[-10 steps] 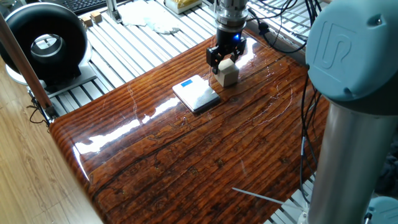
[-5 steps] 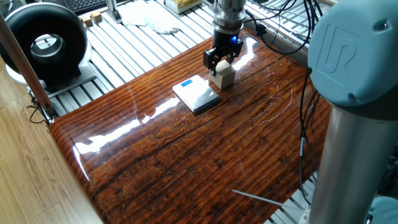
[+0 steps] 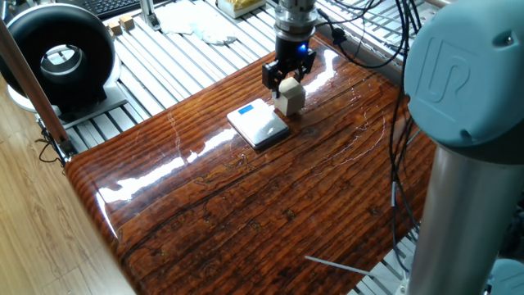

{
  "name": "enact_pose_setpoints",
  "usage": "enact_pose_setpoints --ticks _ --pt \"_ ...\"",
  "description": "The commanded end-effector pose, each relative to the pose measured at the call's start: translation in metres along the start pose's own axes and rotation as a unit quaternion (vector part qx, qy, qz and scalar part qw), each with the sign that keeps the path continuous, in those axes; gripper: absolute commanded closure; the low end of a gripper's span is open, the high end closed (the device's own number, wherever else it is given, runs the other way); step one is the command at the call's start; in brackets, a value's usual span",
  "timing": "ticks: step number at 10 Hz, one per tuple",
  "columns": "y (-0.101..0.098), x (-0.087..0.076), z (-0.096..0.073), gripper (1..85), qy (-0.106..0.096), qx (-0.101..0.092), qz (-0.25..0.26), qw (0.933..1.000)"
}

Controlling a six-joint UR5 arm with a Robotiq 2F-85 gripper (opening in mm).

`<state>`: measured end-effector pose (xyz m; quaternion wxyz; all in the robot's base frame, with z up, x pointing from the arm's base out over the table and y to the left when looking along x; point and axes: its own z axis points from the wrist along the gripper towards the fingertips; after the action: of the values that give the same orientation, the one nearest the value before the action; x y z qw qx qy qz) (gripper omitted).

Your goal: Place the block on the scale

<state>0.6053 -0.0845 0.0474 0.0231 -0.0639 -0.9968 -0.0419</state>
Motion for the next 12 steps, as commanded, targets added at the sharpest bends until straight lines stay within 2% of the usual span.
enact_pose_setpoints --ticks 1,4,7,10,12 --pt "0.02 -0.002 -0.012 84.0 0.0 -0.002 0.01 0.9999" --pt "0.032 0.003 -0.013 84.7 0.004 -0.003 0.012 0.9999" --pt "0.054 0.014 -0.005 84.7 -0.001 0.001 0.017 0.9999" --pt "0.058 0.016 -0.005 84.7 -0.003 0.006 0.019 0.9998" --pt "0.063 0.015 -0.006 84.7 -0.004 0.002 0.021 0.9998"
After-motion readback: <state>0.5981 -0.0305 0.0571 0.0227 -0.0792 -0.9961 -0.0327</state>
